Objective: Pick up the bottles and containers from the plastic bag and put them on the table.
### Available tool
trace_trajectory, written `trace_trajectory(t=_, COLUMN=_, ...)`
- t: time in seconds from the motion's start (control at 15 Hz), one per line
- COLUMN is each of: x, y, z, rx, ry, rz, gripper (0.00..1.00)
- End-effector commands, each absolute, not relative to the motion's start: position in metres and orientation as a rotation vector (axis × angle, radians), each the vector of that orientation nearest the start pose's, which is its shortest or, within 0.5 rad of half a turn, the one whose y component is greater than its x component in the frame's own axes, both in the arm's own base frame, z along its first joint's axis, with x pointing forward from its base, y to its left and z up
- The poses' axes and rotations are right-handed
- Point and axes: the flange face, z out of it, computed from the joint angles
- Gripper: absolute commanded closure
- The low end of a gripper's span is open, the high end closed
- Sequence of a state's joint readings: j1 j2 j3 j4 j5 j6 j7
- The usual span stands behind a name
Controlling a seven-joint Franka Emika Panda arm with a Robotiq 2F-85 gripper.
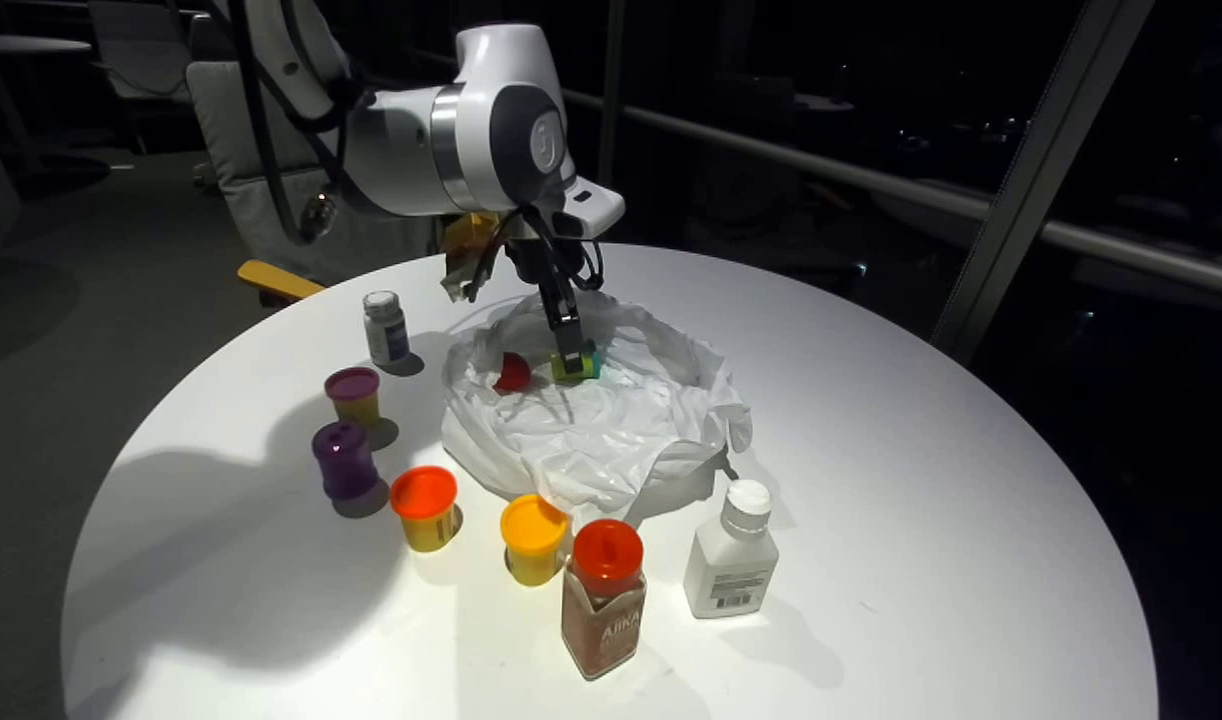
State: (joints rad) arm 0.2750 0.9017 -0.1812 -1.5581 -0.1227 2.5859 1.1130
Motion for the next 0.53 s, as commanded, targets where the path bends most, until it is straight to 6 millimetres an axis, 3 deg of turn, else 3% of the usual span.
trace_trajectory(t=0.0, x=0.707, y=0.082, z=0.137, rx=-2.911, ry=1.364, rz=-0.403, gripper=0.84)
trace_trajectory(t=0.27, x=0.688, y=0.088, z=0.162, rx=-2.971, ry=1.360, rz=-0.450, gripper=0.85)
trace_trajectory(t=0.47, x=0.664, y=0.112, z=0.183, rx=-3.061, ry=1.277, rz=-0.459, gripper=0.85)
